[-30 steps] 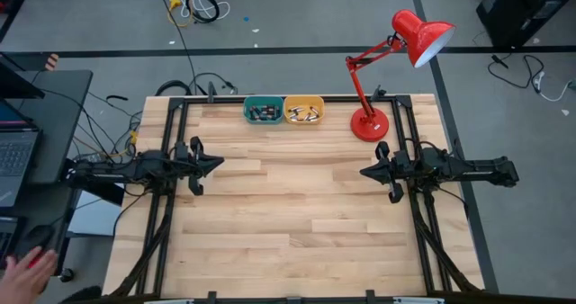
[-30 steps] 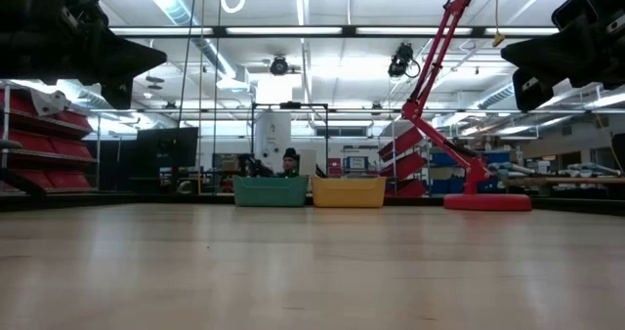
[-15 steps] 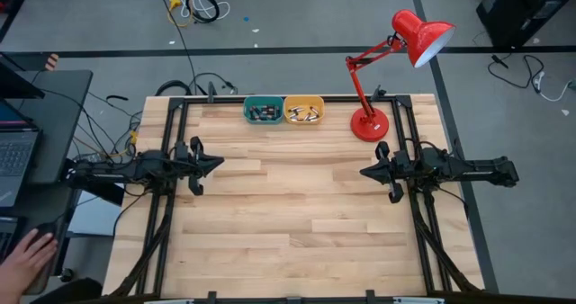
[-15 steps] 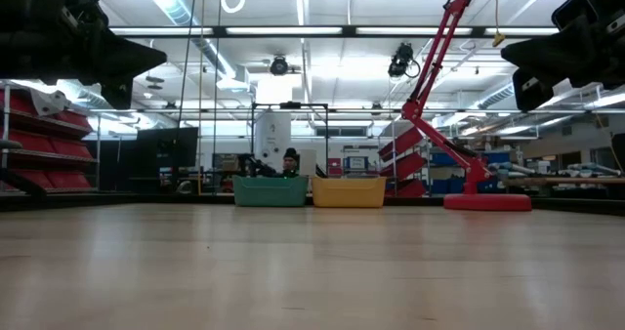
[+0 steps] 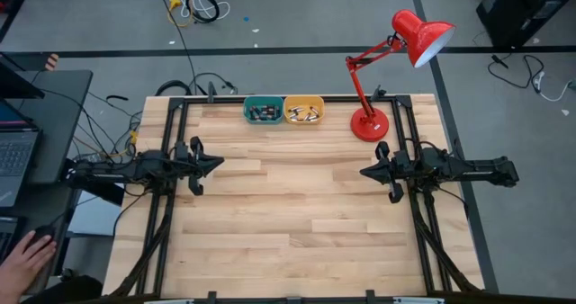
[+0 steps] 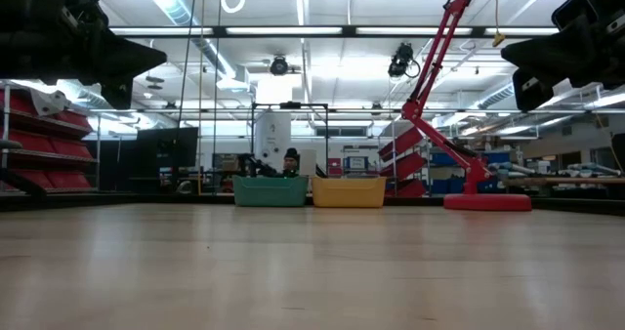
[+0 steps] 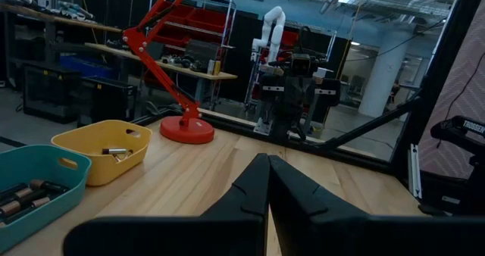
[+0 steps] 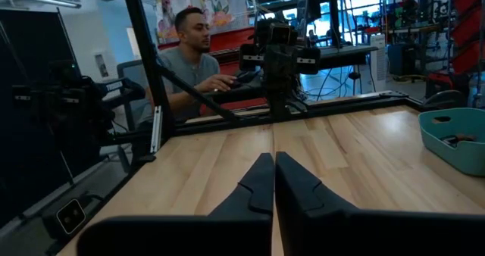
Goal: Sort batteries
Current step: Return to Home Position
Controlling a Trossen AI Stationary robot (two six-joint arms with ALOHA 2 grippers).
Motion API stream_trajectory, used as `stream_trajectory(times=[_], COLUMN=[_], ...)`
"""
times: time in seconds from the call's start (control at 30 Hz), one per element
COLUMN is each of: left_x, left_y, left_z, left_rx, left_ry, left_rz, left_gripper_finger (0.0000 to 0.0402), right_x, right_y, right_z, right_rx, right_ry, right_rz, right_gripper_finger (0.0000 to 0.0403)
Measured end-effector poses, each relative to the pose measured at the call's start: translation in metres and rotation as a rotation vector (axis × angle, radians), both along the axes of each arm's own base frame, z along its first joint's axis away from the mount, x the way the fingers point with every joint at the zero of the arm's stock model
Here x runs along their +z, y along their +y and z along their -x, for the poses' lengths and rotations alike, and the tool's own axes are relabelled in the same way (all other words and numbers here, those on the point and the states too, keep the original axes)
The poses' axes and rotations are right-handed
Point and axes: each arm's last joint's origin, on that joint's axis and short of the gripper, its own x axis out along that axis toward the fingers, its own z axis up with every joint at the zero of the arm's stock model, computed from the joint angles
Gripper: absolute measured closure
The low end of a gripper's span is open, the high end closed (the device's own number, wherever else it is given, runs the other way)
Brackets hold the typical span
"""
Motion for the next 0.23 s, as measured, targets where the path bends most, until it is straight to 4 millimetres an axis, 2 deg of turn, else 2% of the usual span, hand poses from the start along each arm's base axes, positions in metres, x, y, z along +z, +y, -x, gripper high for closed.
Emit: stream_trajectory(times=[0.23], left_x=[0.0], left_y=[0.0], left_z=[0.0], left_rx=[0.0], left_ry=[0.0], left_rz=[0.0], left_gripper_finger=[0.0381], right_x=[0.0], right_y=[0.0], right_z=[0.0], right_rx=[0.0], right_ry=[0.0], right_rz=[0.0], right_gripper_finger=[0.04])
